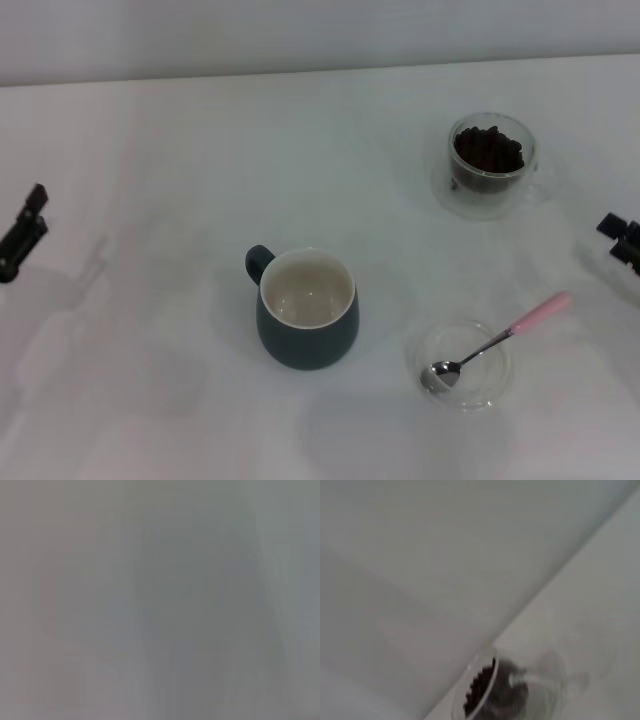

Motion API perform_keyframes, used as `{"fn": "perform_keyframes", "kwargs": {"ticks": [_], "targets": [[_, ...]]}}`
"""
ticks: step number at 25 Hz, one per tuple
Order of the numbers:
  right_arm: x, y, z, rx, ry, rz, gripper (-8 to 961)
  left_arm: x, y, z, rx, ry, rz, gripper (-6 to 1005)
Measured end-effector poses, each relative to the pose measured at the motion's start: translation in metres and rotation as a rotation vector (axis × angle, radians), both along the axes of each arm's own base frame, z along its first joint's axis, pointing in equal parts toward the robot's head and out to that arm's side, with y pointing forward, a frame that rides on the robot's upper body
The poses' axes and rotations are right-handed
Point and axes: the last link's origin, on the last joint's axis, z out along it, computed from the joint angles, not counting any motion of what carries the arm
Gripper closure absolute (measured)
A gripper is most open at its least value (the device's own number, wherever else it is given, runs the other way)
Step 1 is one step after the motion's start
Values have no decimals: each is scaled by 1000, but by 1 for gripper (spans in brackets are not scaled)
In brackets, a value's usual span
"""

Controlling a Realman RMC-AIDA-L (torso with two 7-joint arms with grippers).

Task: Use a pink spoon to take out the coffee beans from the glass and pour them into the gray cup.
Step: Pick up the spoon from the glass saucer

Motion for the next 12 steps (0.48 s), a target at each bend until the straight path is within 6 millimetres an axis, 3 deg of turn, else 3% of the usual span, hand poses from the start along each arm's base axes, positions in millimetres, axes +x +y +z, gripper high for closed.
{"fn": "perform_keyframes", "kwargs": {"ticks": [12], "targets": [[-4,-21,-20,-70,100,-36,173,6,9,3,44,21,-21,243]]}}
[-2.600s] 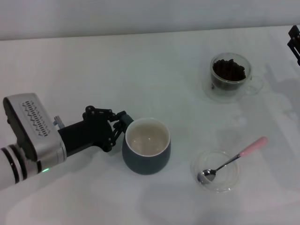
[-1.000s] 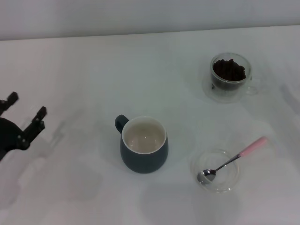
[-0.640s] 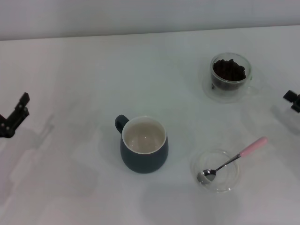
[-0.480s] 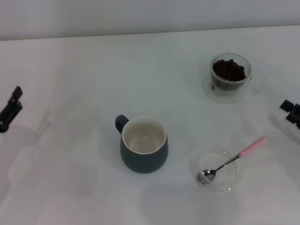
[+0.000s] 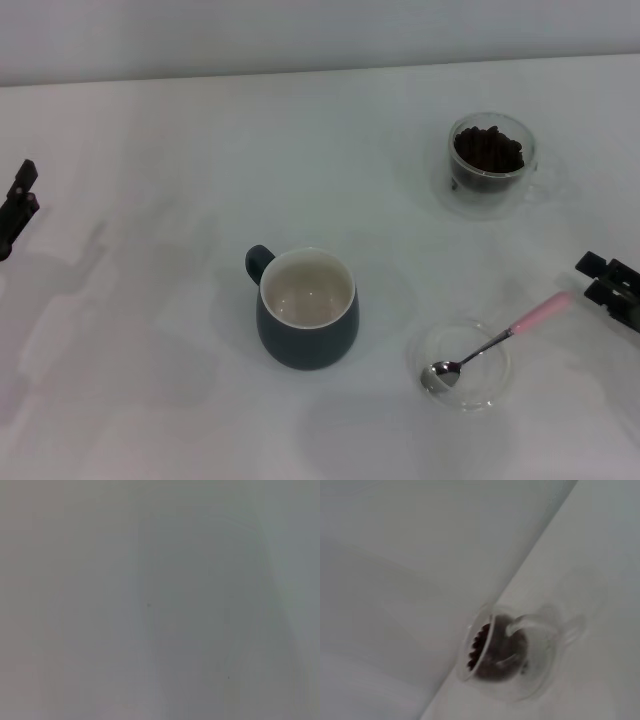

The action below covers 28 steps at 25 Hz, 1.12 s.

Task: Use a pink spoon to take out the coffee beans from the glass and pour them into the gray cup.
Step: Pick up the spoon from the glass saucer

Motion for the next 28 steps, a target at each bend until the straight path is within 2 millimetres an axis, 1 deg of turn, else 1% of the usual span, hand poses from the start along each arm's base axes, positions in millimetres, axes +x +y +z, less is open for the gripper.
{"fn": "perform_keyframes", "kwargs": {"ticks": [9,15,23,28], "targets": [[-18,1,-16,-40,57,64,176,0,1,2,10,-5,3,242],[-25,1,-25,-77,77,88,178,2,3,2,11,-4,-4,242],[-25,-3,-25,-96,78,93,180,2,6,3,11,4,-5,242],[-24,-4,-25,-102,75,94,226,2,8,2,10,9,-5,242]]}}
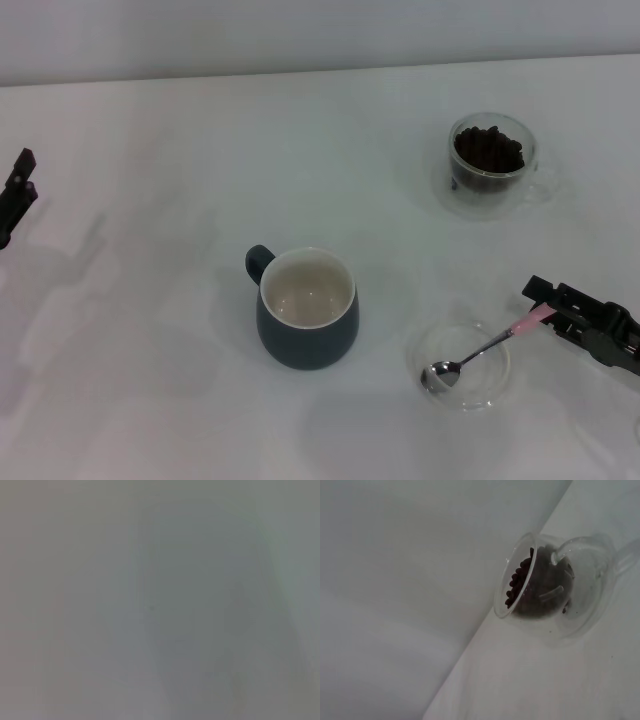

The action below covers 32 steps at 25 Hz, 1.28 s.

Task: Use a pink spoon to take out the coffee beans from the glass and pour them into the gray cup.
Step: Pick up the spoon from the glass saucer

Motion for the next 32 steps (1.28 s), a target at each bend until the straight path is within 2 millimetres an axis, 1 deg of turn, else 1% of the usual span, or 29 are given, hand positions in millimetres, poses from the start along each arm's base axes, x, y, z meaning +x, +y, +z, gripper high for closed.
{"fn": "perform_keyframes", "kwargs": {"ticks": [3,9,14,19,30,32], "targets": [[1,0,0,-7,-5,0,254,-2,0,0,13,7,9,242],[2,1,0,-6,-21,1,252,-2,0,0,23,18,10,243],[2,4,-1,-2,-26,0,406,-1,0,0,24,15,6,243],[3,3,0,0,-28,-8,456,-1,0,0,25,15,7,242],[6,2,0,-5,-43,-16,538,-2,-1,-1,22,15,13,241],[6,4,0,-5,-46,-15,540,-2,-1,-1,22,15,14,241]]}}
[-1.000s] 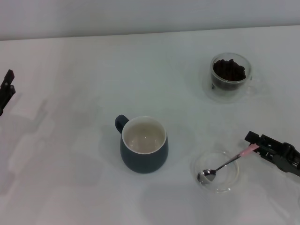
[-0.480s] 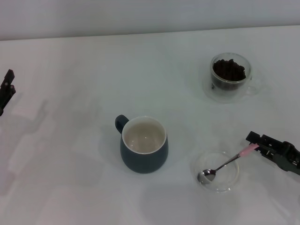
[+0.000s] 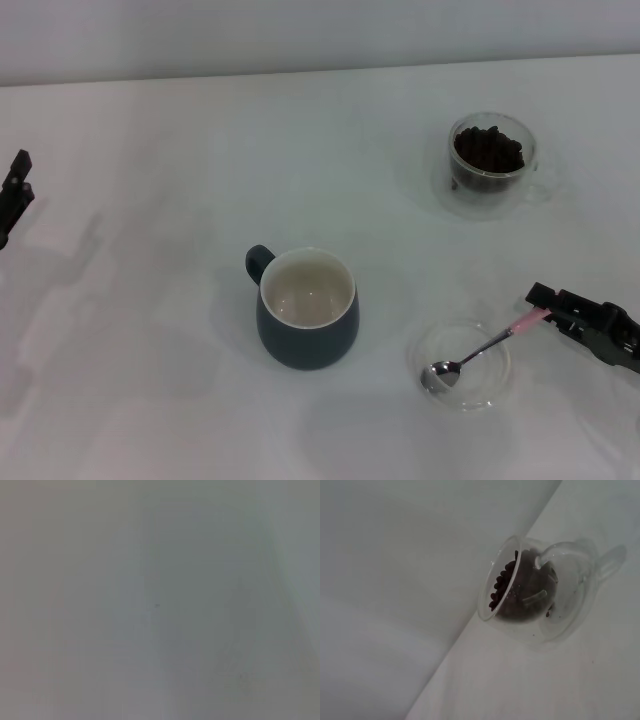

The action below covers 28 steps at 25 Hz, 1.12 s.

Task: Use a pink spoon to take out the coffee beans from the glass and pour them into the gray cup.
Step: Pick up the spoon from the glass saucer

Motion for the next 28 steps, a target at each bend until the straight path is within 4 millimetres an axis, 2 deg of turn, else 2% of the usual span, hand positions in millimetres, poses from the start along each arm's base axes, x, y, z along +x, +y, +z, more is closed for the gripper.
{"fn": "perform_keyframes", "kwargs": {"ticks": [6,17,28], "targets": [[0,1,-2,-1,-7,0,548,-1,-1,-1,-3,-2,7,242],[1,1,0,1,-16,2,763,0,1,-1,-4,-1,5,242],[-12,13,7,18,10,89,792,-2,2,0,7,-6,18,245]]}}
